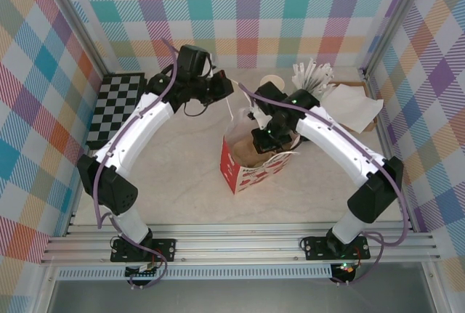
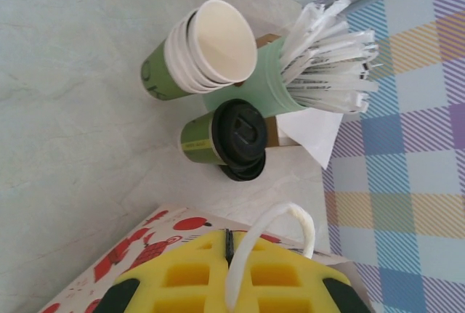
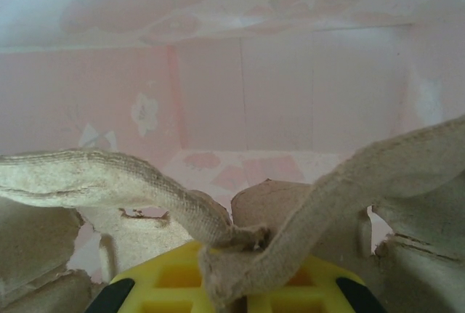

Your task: Pack the takeout coffee

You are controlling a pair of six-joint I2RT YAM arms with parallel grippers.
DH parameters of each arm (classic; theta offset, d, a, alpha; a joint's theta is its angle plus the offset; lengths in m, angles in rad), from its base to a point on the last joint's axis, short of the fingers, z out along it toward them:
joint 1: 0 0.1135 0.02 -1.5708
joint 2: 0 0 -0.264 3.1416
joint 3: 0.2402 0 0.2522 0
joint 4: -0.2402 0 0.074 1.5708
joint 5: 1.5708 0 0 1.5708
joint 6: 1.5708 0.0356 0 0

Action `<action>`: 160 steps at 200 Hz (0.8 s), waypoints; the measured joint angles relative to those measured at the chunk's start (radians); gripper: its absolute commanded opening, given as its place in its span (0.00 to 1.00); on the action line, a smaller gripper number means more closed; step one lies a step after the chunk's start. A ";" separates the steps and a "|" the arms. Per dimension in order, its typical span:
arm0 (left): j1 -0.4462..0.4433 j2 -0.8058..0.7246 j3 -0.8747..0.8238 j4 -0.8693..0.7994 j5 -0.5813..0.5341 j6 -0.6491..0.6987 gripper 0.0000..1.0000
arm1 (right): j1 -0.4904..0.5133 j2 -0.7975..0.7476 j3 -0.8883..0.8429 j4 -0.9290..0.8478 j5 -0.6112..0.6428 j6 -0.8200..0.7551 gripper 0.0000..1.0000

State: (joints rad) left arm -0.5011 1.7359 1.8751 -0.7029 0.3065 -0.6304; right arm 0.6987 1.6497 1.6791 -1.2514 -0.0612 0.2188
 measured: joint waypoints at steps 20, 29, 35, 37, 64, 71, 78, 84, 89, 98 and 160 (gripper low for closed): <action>0.000 0.025 0.020 0.006 0.026 0.014 0.01 | 0.000 0.039 0.011 -0.001 0.001 0.010 0.00; 0.000 0.031 0.021 0.003 0.038 0.026 0.05 | 0.000 0.052 0.012 -0.005 0.001 0.018 0.00; 0.000 0.035 0.021 0.000 0.046 0.038 0.08 | 0.000 0.059 0.014 -0.010 0.001 0.028 0.00; 0.000 0.036 0.021 -0.001 0.048 0.044 0.09 | 0.000 0.062 0.016 -0.011 0.001 0.030 0.00; 0.001 0.032 0.025 -0.026 0.058 0.127 0.32 | 0.000 0.073 0.032 -0.018 0.001 0.063 0.00; 0.003 0.026 0.024 -0.036 0.057 0.153 0.43 | 0.000 0.072 0.034 -0.018 0.002 0.072 0.00; 0.006 0.014 0.023 -0.047 0.051 0.178 0.51 | 0.001 0.072 0.035 -0.018 0.002 0.081 0.00; 0.009 -0.005 0.015 -0.053 0.047 0.203 0.52 | 0.001 0.072 0.035 -0.018 0.002 0.085 0.00; 0.012 -0.027 0.003 -0.058 0.043 0.222 0.55 | 0.002 0.072 0.035 -0.018 0.002 0.089 0.00; 0.018 -0.076 -0.031 -0.058 0.044 0.263 0.61 | 0.002 0.072 0.035 -0.018 0.001 0.095 0.00; -0.006 -0.526 -0.332 -0.011 0.167 0.546 0.97 | 0.002 0.073 0.036 -0.010 0.003 0.130 0.00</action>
State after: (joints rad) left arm -0.5076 1.2095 1.5433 -0.7136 0.4736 -0.0845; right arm 0.7006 1.7226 1.7153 -1.2610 -0.0578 0.3485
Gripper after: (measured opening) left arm 0.918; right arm 0.110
